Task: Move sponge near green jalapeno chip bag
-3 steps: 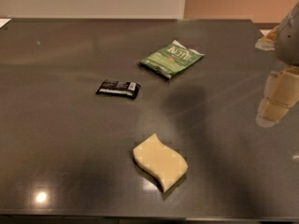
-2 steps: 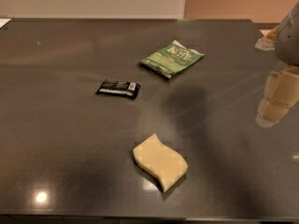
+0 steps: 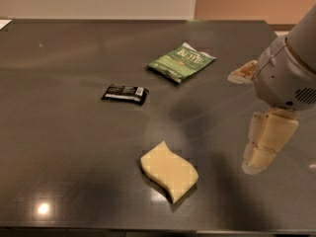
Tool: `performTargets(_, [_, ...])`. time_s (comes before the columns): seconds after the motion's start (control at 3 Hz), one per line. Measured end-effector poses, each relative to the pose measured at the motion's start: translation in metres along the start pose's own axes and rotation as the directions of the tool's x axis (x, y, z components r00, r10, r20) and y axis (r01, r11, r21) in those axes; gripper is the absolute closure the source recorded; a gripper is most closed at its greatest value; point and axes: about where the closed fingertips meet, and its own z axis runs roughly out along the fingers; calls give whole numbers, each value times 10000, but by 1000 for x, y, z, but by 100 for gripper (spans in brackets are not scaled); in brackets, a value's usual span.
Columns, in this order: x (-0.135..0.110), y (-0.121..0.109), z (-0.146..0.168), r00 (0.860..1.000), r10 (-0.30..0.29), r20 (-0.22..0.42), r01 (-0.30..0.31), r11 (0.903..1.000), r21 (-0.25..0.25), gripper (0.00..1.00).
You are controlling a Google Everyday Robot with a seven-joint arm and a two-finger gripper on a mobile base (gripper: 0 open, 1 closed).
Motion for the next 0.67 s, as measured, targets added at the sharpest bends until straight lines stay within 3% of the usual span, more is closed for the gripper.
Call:
performTargets(0.33, [-23,24,17,9973,-517,520,543,9973,-488,0])
performTargets(0.67, [-43,33,30,9922,-721,1013,797,9942,-729,0])
